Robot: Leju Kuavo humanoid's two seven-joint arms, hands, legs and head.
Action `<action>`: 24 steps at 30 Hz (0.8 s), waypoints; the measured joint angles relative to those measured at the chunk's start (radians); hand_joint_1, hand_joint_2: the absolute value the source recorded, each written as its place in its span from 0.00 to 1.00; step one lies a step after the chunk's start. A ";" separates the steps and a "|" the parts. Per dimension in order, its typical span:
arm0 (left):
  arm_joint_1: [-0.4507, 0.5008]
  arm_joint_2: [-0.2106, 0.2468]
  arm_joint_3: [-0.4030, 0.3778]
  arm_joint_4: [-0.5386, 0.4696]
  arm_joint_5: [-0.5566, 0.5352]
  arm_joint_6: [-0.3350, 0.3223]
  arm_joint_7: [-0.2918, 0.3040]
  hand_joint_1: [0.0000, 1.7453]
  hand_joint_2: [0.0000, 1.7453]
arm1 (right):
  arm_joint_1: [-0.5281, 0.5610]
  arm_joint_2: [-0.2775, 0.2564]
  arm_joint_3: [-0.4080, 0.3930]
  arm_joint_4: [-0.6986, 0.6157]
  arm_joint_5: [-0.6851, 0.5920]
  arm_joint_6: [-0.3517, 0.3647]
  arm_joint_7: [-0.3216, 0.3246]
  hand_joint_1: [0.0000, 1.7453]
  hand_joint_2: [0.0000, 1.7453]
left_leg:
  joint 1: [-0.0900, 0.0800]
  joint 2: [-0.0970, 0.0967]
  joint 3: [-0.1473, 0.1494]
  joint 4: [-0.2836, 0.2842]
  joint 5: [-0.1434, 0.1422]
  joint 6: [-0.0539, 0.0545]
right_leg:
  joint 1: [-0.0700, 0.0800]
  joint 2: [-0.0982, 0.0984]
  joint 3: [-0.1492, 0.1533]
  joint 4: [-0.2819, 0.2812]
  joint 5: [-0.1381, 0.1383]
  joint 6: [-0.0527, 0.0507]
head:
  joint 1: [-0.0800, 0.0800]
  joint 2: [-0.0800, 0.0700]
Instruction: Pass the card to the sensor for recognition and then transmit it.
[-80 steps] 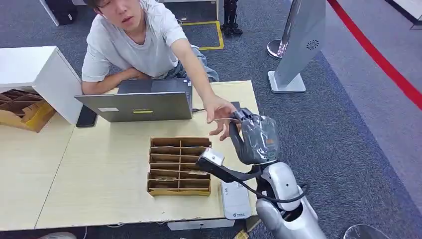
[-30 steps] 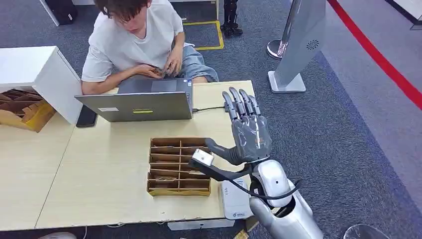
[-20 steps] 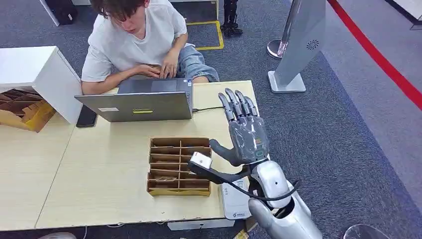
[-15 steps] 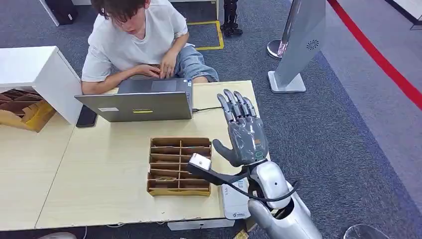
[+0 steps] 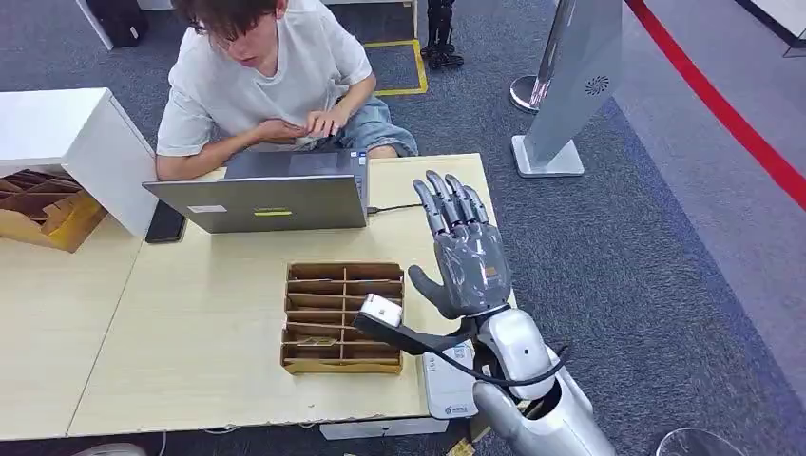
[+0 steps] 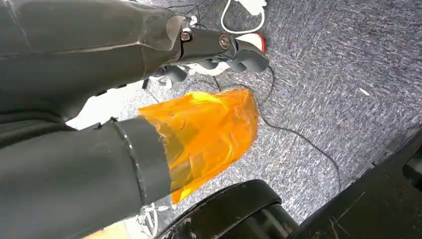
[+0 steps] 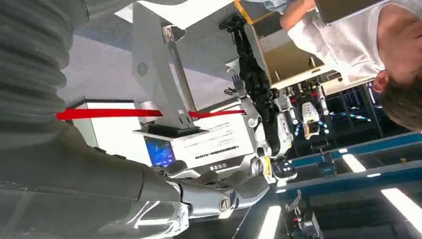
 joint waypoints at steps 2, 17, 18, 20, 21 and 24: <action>0.000 0.000 0.000 0.000 0.000 0.000 0.000 0.00 0.00 | 0.000 0.000 0.000 -0.001 0.000 0.000 0.000 0.00 1.00 | 0.000 0.000 0.000 0.000 0.000 0.000 | 0.000 0.000 0.000 0.000 0.000 0.000 | 0.000 0.000; 0.000 0.000 0.000 0.000 0.000 -0.005 0.000 0.00 0.00 | 0.012 0.000 0.012 -0.003 -0.097 0.007 -0.053 0.00 1.00 | 0.000 0.000 0.000 0.000 0.000 0.000 | 0.000 0.000 0.000 0.000 0.000 0.000 | 0.000 0.000; 0.000 0.001 0.000 0.000 -0.001 -0.007 0.000 0.00 0.00 | 0.012 0.000 0.015 -0.004 -0.103 0.008 -0.057 0.00 1.00 | 0.000 0.000 0.000 0.000 0.000 0.000 | 0.000 0.000 0.000 0.000 0.000 0.000 | 0.000 0.000; -0.001 0.001 0.000 0.000 -0.002 -0.008 -0.001 0.00 0.00 | 0.012 0.000 0.023 -0.004 -0.108 0.014 -0.064 0.00 1.00 | 0.000 0.000 0.000 0.000 0.000 0.000 | 0.000 0.000 0.000 0.000 0.000 0.000 | 0.000 0.000; -0.001 0.002 0.000 0.000 -0.003 -0.009 -0.002 0.00 0.00 | 0.013 0.000 0.027 -0.004 -0.111 0.016 -0.064 0.00 1.00 | 0.000 0.000 0.000 0.000 0.000 0.000 | 0.000 0.000 0.000 0.000 0.000 0.000 | 0.000 0.000; -0.001 0.002 0.000 0.000 -0.003 -0.010 -0.002 0.00 0.00 | 0.013 0.000 0.034 -0.004 -0.111 0.018 -0.068 0.00 1.00 | 0.000 0.000 0.000 0.000 0.000 0.000 | 0.000 0.000 0.000 0.000 0.000 0.000 | 0.000 0.000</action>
